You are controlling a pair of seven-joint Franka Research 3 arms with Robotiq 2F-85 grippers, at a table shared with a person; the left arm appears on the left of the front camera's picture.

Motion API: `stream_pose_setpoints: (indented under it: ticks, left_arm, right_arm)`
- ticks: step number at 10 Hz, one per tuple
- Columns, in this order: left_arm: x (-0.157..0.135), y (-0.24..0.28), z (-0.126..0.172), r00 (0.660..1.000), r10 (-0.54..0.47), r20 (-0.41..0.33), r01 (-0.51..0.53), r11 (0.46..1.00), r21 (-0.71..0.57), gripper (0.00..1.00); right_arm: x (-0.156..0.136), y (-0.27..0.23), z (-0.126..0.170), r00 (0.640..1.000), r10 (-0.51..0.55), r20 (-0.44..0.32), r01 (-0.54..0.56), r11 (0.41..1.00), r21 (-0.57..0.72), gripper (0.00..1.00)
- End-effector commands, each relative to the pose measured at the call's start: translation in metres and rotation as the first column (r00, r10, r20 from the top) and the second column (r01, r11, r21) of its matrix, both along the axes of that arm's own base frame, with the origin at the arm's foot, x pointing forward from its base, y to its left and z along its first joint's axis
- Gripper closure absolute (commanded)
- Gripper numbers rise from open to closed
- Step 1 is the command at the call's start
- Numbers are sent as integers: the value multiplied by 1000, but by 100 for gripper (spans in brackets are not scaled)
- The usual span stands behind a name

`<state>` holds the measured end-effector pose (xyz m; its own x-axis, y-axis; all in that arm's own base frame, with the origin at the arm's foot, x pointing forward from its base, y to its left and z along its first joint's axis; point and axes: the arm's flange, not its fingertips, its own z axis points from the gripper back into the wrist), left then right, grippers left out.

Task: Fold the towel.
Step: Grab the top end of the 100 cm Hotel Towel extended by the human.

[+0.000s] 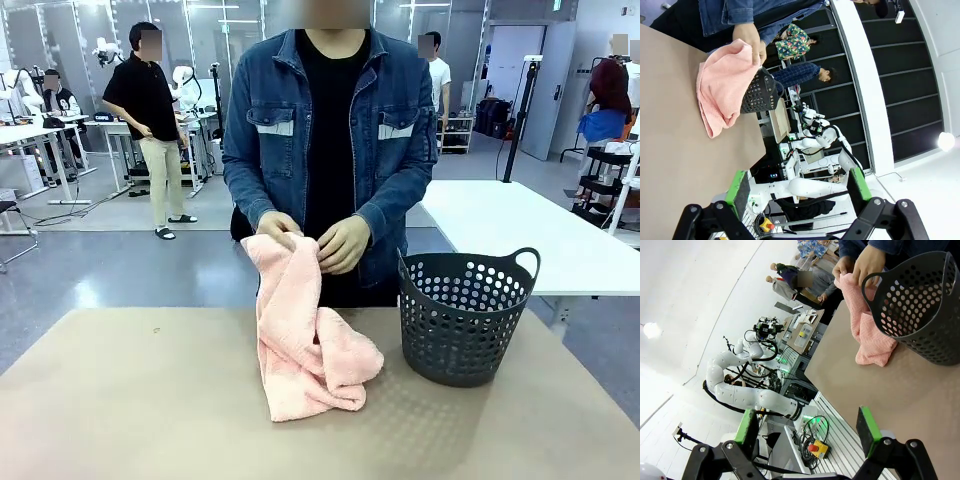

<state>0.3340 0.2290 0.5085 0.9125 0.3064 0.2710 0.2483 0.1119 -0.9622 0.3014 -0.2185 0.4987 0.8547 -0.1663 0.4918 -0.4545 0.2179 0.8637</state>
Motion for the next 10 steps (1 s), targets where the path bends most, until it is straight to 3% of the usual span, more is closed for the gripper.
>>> stream_pose_setpoints:
  ticks: [1, 10]
  left_arm:
    - [-1, 1, 0, 1000, -8, 5, 8, 1000, 0, 0]
    - [-1, 1, 0, 1000, -8, 5, 8, 1000, 0, 0]
  right_arm:
    - [0, 0, 1, 1000, 1, 13, -1, 1000, 8, 0]
    - [0, 0, 1, 1000, 1, 13, -1, 1000, 8, 0]
